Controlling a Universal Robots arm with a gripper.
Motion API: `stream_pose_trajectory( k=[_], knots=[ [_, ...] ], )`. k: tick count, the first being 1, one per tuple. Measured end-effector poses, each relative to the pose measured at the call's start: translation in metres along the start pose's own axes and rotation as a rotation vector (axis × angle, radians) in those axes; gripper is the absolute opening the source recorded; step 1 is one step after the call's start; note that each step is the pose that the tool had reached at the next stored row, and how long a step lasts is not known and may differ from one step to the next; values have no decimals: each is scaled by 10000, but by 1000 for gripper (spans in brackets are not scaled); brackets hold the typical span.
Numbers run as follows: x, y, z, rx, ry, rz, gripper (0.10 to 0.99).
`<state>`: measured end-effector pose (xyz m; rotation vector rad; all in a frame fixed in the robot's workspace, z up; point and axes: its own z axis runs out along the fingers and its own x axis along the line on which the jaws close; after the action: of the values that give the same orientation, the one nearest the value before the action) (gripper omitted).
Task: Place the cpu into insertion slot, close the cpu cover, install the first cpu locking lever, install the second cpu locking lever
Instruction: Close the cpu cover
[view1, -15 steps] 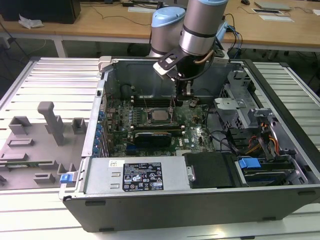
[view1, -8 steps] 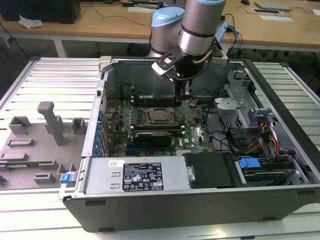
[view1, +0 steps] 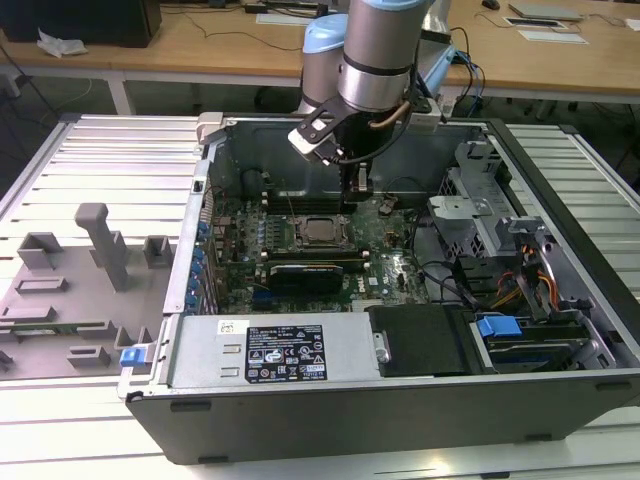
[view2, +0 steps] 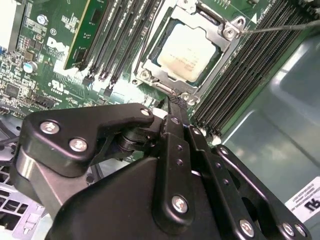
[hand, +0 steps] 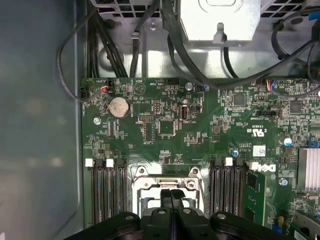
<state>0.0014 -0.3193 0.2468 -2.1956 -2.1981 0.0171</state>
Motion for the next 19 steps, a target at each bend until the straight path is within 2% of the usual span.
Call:
stream_pose_trajectory(
  k=[4, 5, 6, 10, 14, 19],
  knots=[
    [-1, -120, 25, -247, -1, -20, 106],
    [-1, -202, 35, -343, 1, -25, 106],
    [-2, -243, 39, -353, 0, -28, 106],
    [-2, -307, 50, -355, -3, -27, 106],
    [-2, -311, 51, -355, -2, -41, 106],
    [-2, -312, 50, -342, -29, -819, 106]
  ],
)
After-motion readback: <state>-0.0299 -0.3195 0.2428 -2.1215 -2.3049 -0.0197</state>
